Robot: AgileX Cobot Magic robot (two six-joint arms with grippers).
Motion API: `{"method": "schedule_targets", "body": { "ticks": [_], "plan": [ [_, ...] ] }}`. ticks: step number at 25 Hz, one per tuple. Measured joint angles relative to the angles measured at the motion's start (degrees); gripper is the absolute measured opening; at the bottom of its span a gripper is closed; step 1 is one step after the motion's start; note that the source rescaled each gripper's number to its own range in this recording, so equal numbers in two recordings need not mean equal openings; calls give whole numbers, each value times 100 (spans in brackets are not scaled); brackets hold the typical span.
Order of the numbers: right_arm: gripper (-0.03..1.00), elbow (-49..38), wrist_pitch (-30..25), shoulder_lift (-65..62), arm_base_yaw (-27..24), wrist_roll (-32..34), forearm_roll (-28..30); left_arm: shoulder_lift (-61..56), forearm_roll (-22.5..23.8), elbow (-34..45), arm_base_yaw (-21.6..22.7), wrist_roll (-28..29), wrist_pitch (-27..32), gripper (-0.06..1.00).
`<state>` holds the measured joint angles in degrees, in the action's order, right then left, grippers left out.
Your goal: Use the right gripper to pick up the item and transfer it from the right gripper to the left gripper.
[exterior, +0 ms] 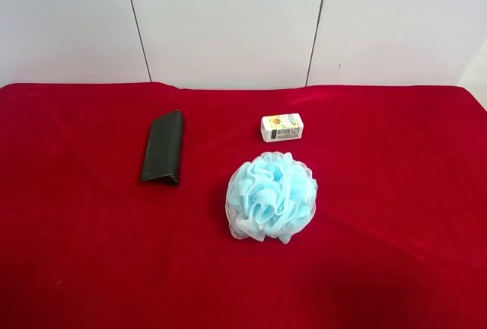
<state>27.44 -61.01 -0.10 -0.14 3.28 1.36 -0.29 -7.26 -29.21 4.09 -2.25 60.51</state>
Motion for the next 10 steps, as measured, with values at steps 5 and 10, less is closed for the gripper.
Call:
{"method": "schedule_targets", "body": {
  "ticks": [5,10],
  "plan": [
    [100,0,0,0,0,0,0,0,2,0,0,5,0,89],
    [100,0,0,0,0,0,0,0,2,0,0,5,0,89]
  ]
}}
